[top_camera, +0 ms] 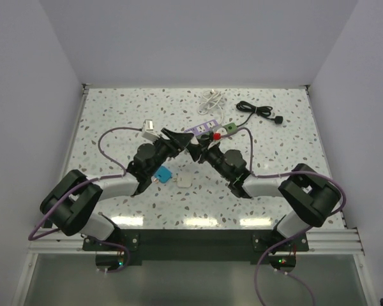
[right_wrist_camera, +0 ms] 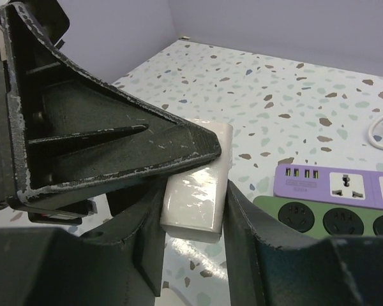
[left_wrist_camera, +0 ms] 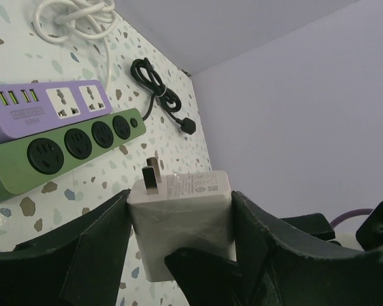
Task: Insert the plug
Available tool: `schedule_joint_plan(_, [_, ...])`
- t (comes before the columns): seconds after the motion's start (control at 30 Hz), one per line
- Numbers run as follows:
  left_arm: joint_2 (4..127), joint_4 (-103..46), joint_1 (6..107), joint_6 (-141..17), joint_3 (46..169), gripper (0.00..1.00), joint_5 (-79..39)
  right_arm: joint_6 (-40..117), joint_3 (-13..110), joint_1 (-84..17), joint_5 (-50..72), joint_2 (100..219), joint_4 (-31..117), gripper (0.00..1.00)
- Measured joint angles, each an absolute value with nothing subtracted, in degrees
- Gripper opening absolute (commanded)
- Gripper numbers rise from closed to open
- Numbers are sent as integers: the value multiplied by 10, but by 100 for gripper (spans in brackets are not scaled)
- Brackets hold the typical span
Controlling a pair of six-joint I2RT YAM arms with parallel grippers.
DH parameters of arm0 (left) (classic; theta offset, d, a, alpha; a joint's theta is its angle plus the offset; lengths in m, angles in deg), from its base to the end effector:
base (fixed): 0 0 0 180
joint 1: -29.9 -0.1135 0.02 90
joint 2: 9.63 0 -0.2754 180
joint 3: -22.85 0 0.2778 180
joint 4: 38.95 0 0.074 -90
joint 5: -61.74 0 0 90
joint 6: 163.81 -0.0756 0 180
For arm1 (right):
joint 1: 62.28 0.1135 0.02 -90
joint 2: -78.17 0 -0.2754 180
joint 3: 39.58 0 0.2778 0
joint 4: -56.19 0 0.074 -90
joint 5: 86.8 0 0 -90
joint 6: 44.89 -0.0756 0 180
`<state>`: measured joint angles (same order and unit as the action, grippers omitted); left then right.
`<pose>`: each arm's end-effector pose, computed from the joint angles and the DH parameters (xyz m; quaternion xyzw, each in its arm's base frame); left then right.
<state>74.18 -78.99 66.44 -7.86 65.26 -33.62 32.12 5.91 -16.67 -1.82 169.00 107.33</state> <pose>0.2837 -0.2015 0.2000 -0.2130 0.6830 -0.5233 0.4630 0.2620 0.2582 0.2064 -0.1569 0.6520 0.3372 0.6608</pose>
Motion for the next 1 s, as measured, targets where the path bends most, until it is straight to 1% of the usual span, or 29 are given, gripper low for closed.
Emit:
schedule_joint_plan(0.07, [741, -796, 662, -85, 648, 83, -329, 324, 65, -166, -23, 1689, 1063, 0])
schedule_joint_plan(0.1, [737, -798, 662, -89, 645, 92, -317, 324, 67, -169, -28, 1689, 1052, 0])
schedule_joint_plan(0.2, [714, -795, 658, -100, 631, 100, -285, 329, 69, -188, -34, 1675, 1005, 0])
schedule_joint_plan(0.43, [608, -801, 592, -138, 584, 100, -250, 341, 75, -294, -7, 1592, 867, 0])
schedule_joint_plan(0.53, [586, -797, 570, -196, 580, 100, -241, 355, 126, -316, 23, 1578, 768, 0])
schedule_joint_plan(0.73, [593, -781, 554, -357, 582, 100, -196, 390, 353, -345, 101, 1612, 503, 0])
schedule_joint_plan(0.83, [622, -765, 554, -437, 592, 100, -172, 413, 484, -352, 128, 1661, 378, 0])
schedule_joint_plan(1.0, [690, -745, 554, -535, 614, 100, -148, 452, 648, -354, 151, 1758, 204, 0])
